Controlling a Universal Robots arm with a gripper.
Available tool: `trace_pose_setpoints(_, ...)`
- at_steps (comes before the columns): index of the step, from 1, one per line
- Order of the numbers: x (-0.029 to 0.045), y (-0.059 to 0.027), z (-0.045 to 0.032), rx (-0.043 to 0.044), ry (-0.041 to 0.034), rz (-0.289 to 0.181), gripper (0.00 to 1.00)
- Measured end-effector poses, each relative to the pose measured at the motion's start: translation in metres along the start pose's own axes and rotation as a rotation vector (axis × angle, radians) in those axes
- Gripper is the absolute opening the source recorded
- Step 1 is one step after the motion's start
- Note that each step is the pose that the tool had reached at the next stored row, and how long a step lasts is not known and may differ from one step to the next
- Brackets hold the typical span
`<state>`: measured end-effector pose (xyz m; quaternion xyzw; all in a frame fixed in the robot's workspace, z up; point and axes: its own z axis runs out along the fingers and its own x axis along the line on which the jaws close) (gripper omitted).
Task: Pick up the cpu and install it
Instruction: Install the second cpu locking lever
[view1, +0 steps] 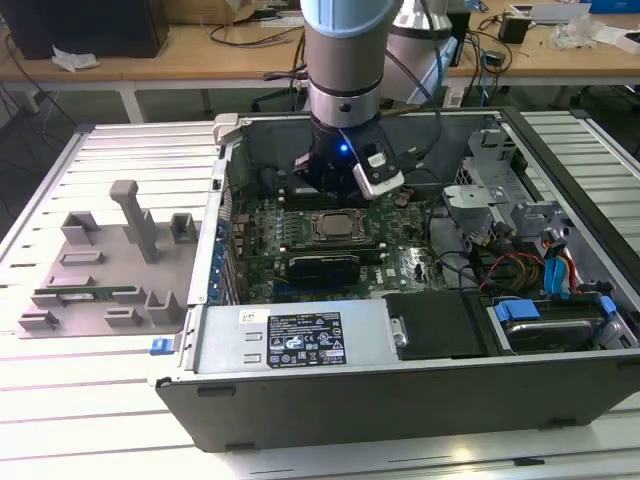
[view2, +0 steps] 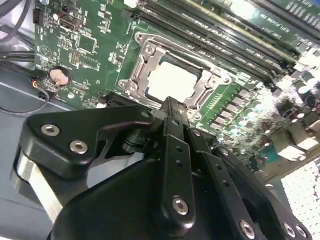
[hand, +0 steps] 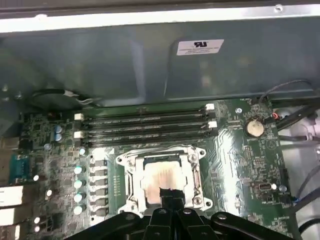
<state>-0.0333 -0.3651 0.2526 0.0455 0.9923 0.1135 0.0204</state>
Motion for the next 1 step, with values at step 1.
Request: trace_pose_setpoints(1, -0.0005, 0.0011, 0.0013, 0.0017, -0.0005, 0.001, 0.11)
